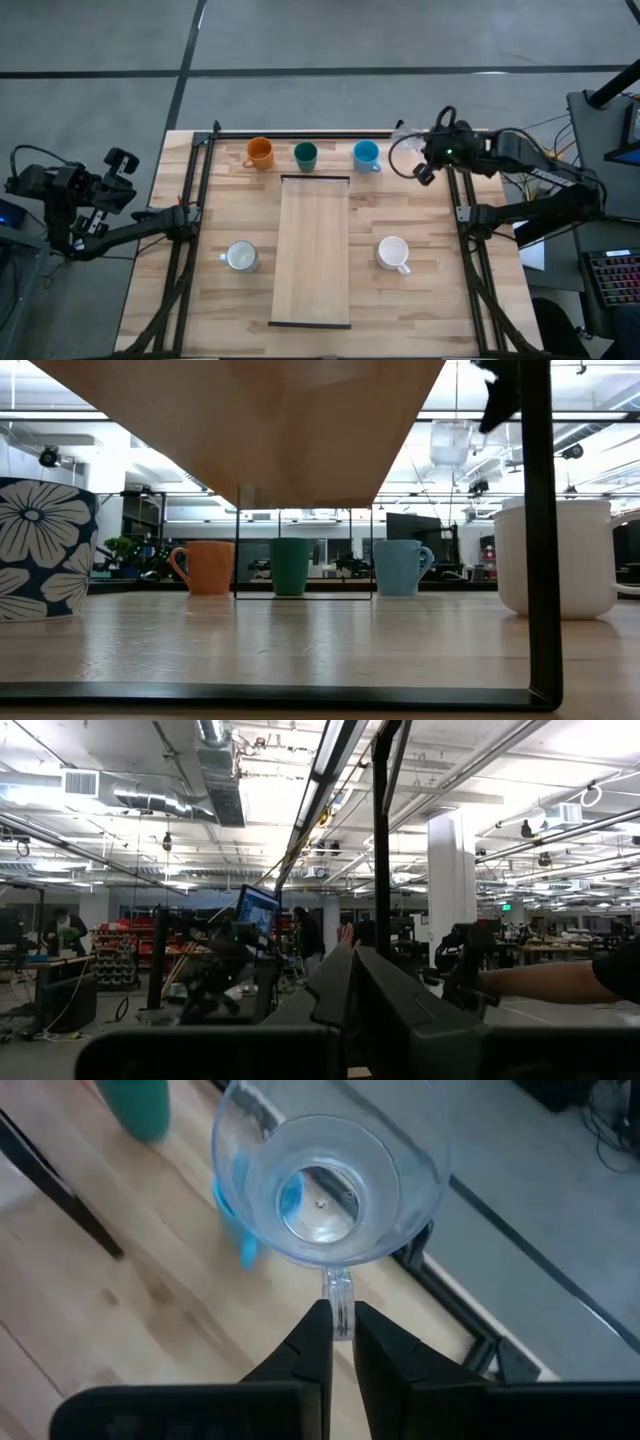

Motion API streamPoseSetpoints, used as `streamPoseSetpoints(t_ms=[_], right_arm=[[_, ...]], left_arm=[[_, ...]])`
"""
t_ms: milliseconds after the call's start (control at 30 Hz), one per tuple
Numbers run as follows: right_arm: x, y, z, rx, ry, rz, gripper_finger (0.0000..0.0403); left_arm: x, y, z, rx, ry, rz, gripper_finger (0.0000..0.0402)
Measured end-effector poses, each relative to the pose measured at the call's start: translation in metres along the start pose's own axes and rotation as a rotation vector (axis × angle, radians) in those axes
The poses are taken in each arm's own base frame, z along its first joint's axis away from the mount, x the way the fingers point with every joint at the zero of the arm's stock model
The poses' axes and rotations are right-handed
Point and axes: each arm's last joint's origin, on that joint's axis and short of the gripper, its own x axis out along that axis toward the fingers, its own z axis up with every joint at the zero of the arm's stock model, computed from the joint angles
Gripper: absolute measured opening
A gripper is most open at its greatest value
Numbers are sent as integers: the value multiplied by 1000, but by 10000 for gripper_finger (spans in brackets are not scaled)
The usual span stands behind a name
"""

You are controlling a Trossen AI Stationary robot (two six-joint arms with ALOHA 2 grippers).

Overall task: Stack small to large cups/mugs on shelf
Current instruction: Put the transparent mug on the shelf

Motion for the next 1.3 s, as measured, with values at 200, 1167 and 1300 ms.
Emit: streamPoseSetpoints(t_ms=[200,1167,1300], right_arm=[[-8,11,15,-41,-21,104,28],[23,128,118,-556,15,571,28],[38,138,125,-620,59,565,28]], left_arm=[[1,1,-2,-3,7,-3,4],[1,1,-2,-12,7,3,4],[1,1,-2,-12,8,3,4]])
